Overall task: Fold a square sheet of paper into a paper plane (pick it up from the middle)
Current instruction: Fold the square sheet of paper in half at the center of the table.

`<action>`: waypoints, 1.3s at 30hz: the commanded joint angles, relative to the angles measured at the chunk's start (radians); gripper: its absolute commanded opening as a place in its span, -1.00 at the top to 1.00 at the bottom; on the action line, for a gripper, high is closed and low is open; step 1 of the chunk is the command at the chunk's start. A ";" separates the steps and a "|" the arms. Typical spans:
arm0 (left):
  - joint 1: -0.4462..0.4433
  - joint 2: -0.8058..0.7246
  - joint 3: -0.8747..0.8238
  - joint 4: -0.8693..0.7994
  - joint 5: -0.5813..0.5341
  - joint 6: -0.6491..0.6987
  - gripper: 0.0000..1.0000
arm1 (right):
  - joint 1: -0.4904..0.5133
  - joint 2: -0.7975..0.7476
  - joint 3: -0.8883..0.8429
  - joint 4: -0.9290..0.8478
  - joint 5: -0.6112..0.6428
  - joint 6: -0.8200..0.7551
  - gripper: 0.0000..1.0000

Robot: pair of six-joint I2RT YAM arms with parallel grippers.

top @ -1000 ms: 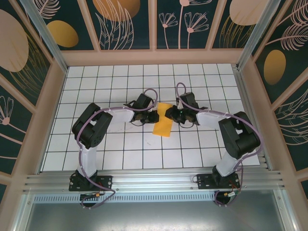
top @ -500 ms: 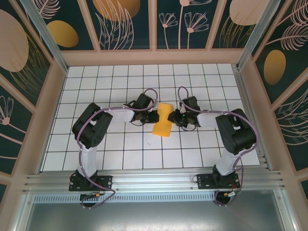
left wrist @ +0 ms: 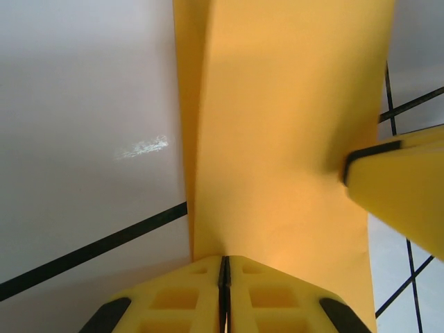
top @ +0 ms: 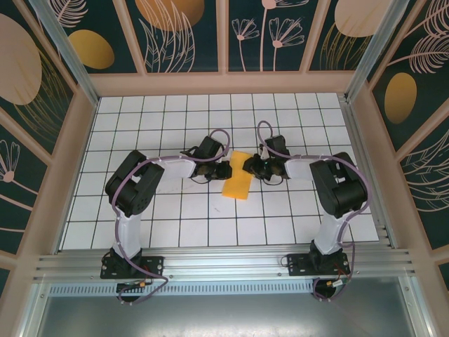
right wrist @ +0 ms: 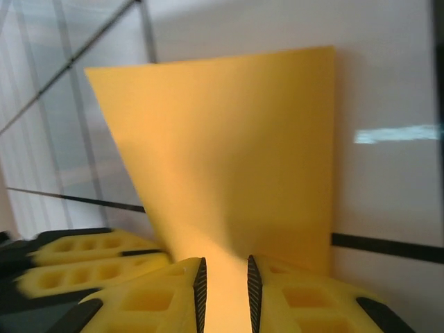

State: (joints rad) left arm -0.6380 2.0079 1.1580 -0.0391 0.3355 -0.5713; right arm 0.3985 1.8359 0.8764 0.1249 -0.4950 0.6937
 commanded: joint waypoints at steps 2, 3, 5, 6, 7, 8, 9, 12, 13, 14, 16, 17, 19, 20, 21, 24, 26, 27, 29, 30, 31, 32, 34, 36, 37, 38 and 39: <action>-0.004 0.068 -0.027 -0.125 -0.053 0.027 0.78 | -0.015 0.029 0.023 -0.035 0.025 -0.030 0.47; -0.003 0.068 -0.028 -0.127 -0.055 0.028 0.78 | -0.015 0.026 0.030 -0.040 0.020 -0.031 0.47; -0.004 0.067 -0.027 -0.128 -0.058 0.028 0.78 | -0.014 0.000 0.045 -0.049 0.013 -0.030 0.47; -0.004 0.067 -0.027 -0.128 -0.058 0.028 0.78 | -0.015 -0.018 0.053 -0.051 0.008 -0.031 0.46; -0.004 0.066 -0.027 -0.128 -0.059 0.028 0.78 | -0.015 -0.032 0.062 -0.051 0.001 -0.031 0.46; -0.004 0.068 -0.027 -0.128 -0.058 0.028 0.78 | -0.015 -0.042 0.069 -0.051 -0.002 -0.032 0.46; -0.004 0.067 -0.026 -0.128 -0.058 0.028 0.78 | -0.014 -0.047 0.080 -0.055 -0.004 -0.034 0.46; -0.004 0.068 -0.024 -0.130 -0.056 0.028 0.78 | -0.016 -0.033 0.121 -0.092 0.016 -0.049 0.46; -0.005 0.068 -0.024 -0.130 -0.056 0.028 0.78 | -0.016 -0.017 0.134 -0.110 0.030 -0.056 0.46; -0.003 0.068 -0.023 -0.130 -0.056 0.028 0.78 | -0.016 -0.002 0.145 -0.121 0.035 -0.061 0.46; -0.004 0.067 -0.023 -0.130 -0.055 0.028 0.78 | -0.015 0.030 0.160 -0.124 0.036 -0.065 0.47; -0.003 0.067 -0.023 -0.130 -0.056 0.028 0.78 | -0.016 0.041 0.164 -0.126 0.040 -0.063 0.47; -0.004 0.065 -0.023 -0.131 -0.058 0.028 0.78 | -0.016 0.073 0.181 -0.151 0.079 -0.069 0.47; -0.004 0.064 -0.024 -0.131 -0.059 0.028 0.78 | -0.016 0.087 0.185 -0.161 0.090 -0.071 0.47; -0.005 0.063 -0.024 -0.131 -0.059 0.028 0.78 | -0.016 0.100 0.187 -0.163 0.096 -0.071 0.47; -0.003 0.063 -0.024 -0.133 -0.060 0.028 0.78 | -0.016 0.133 0.186 -0.162 0.110 -0.068 0.48; -0.005 0.061 -0.024 -0.135 -0.060 0.030 0.78 | -0.017 0.143 0.185 -0.170 0.119 -0.065 0.47; -0.004 0.060 -0.024 -0.137 -0.062 0.031 0.78 | -0.018 0.141 0.187 -0.172 0.120 -0.066 0.47; -0.004 0.059 -0.024 -0.141 -0.068 0.034 0.78 | -0.017 0.128 0.194 -0.180 0.122 -0.068 0.47; -0.005 0.057 -0.024 -0.143 -0.069 0.035 0.78 | -0.018 0.119 0.202 -0.187 0.124 -0.070 0.47; -0.003 0.056 -0.028 -0.142 -0.073 0.036 0.78 | -0.017 0.111 0.214 -0.198 0.125 -0.075 0.47; -0.005 0.055 -0.030 -0.142 -0.075 0.035 0.78 | -0.018 0.106 0.229 -0.211 0.125 -0.081 0.47; -0.004 0.051 -0.039 -0.136 -0.076 0.034 0.78 | -0.019 0.096 0.259 -0.235 0.130 -0.096 0.47; -0.005 0.047 -0.044 -0.129 -0.075 0.032 0.78 | -0.024 0.093 0.274 -0.237 0.124 -0.103 0.47; -0.004 0.048 -0.044 -0.128 -0.075 0.034 0.78 | -0.029 0.095 0.277 -0.236 0.121 -0.103 0.47; -0.004 0.046 -0.043 -0.129 -0.075 0.034 0.78 | -0.033 0.101 0.279 -0.234 0.120 -0.103 0.47; -0.003 0.046 -0.043 -0.130 -0.077 0.035 0.78 | -0.037 0.108 0.279 -0.232 0.120 -0.104 0.46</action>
State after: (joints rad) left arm -0.6380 2.0094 1.1595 -0.0399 0.3305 -0.5602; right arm 0.3767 1.9400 1.1271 -0.0696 -0.3912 0.6136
